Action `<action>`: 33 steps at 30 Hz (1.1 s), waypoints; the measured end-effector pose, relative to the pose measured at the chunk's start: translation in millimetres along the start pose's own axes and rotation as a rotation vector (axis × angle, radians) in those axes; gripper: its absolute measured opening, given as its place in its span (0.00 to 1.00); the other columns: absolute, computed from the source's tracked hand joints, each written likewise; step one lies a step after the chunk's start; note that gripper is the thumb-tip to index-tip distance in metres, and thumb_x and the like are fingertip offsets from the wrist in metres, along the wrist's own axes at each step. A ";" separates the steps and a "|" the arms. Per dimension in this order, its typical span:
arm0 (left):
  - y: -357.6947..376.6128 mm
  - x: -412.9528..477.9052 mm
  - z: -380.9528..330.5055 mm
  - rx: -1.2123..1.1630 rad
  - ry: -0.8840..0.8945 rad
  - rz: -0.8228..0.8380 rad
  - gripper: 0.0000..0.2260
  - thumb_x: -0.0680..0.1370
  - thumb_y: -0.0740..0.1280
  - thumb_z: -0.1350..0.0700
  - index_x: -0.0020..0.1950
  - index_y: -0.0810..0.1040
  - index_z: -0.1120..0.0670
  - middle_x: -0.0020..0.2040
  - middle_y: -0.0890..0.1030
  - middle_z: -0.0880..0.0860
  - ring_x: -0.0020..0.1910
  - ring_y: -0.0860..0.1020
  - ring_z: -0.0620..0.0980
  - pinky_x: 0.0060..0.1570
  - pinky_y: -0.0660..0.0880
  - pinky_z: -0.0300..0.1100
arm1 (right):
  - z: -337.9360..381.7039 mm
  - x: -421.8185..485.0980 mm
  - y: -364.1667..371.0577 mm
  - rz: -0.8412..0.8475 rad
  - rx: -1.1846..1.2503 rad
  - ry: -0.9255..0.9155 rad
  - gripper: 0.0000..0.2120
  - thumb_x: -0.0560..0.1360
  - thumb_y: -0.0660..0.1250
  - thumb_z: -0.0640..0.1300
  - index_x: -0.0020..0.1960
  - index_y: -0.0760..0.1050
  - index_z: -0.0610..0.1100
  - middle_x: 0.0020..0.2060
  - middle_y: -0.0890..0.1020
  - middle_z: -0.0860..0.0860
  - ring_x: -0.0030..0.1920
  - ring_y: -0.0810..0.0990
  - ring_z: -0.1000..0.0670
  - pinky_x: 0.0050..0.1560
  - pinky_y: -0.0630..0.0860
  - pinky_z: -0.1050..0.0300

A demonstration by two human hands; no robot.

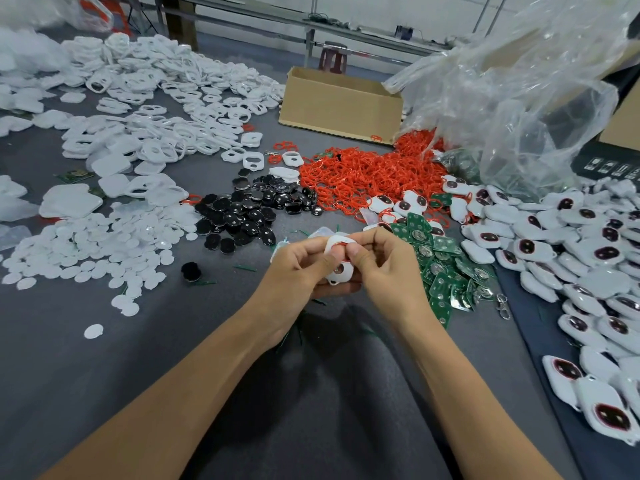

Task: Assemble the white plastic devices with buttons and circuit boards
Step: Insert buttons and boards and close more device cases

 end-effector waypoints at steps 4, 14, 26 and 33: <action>2.9 -1.6 -1.0 0.072 0.048 -0.015 0.11 0.79 0.61 0.68 0.58 0.78 0.62 0.53 0.83 0.60 0.51 0.82 0.52 0.50 0.81 0.44 | 2.0 -1.6 -0.5 0.015 0.057 0.006 0.04 0.77 0.65 0.35 0.47 0.78 0.39 0.36 0.83 0.49 0.35 0.80 0.58 0.35 0.76 0.65; 9.7 -3.4 -1.3 0.103 0.088 -0.064 0.10 0.80 0.62 0.67 0.59 0.77 0.65 0.48 0.83 0.62 0.45 0.81 0.50 0.43 0.81 0.41 | 4.6 -2.8 4.2 -0.048 0.038 0.023 0.07 0.76 0.65 0.35 0.40 0.75 0.43 0.36 0.78 0.38 0.37 0.72 0.46 0.42 0.75 0.49; 1.0 1.0 -4.7 -0.083 -0.033 -0.130 0.10 0.82 0.58 0.61 0.55 0.79 0.60 0.47 0.84 0.56 0.43 0.82 0.48 0.36 0.78 0.35 | 1.8 -6.4 0.7 -0.066 -0.400 -0.458 0.08 0.71 0.70 0.36 0.48 0.81 0.44 0.47 0.80 0.51 0.45 0.80 0.51 0.49 0.76 0.54; 0.0 -0.1 -3.6 0.119 -0.084 0.000 0.10 0.82 0.57 0.66 0.58 0.76 0.63 0.41 0.83 0.50 0.43 0.81 0.43 0.49 0.81 0.41 | -0.9 -1.9 -7.4 -0.023 -0.417 -0.382 0.04 0.68 0.71 0.34 0.39 0.81 0.42 0.41 0.79 0.51 0.43 0.78 0.53 0.47 0.73 0.58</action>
Point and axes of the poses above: each hand's wrist, its own x-axis towards the middle knuckle, its own y-axis out of the palm, z = x × y, the point moved 1 cm from there along x, towards the middle knuckle
